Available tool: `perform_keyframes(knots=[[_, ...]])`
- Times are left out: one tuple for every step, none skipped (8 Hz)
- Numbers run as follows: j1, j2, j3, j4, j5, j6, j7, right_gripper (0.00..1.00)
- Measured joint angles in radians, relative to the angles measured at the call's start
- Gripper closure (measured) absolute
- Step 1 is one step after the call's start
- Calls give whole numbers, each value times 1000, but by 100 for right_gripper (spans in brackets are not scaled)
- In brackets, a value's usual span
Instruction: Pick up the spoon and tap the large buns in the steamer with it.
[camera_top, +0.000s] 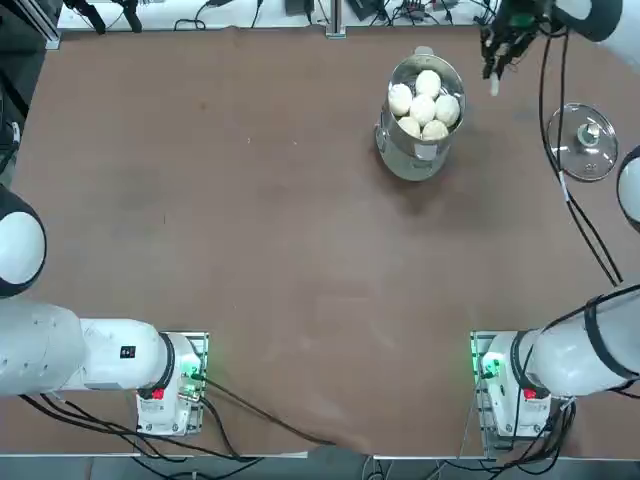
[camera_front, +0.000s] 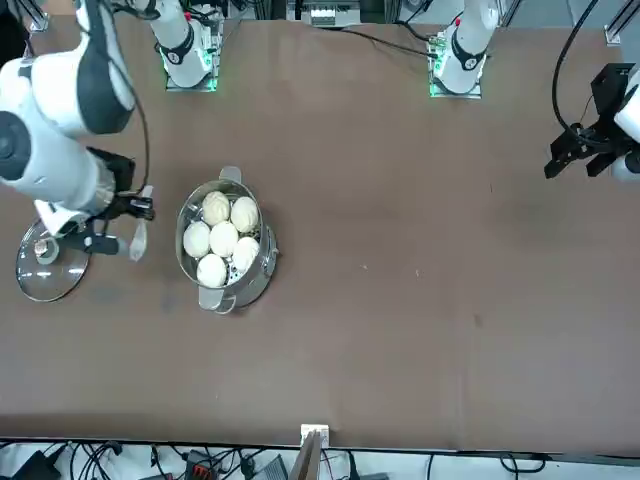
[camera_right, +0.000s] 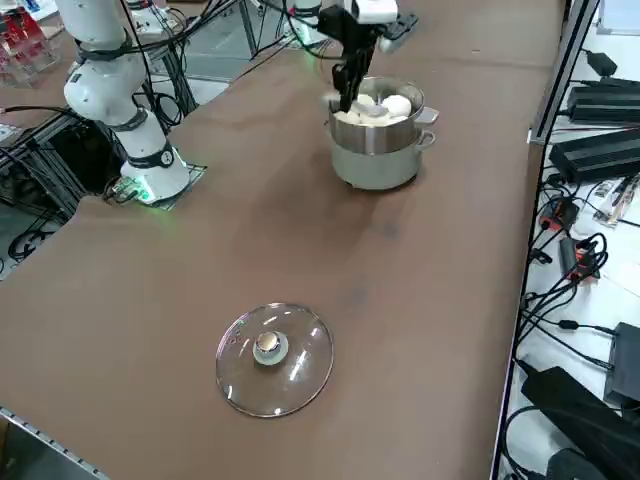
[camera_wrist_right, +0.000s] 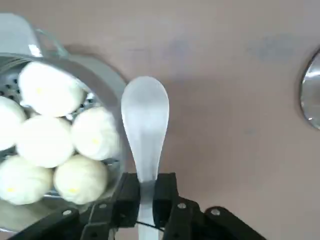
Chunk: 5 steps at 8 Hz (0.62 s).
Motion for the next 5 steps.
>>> perform_keyframes(knots=[[47,6,3,1,14,0,74,83],[88,14,5,1,36,0,137,83],[120,26,6,2,60,0,189,83],[140,44,7,2,86,0,226,83],[147,67,6,2,107,0,242,83]])
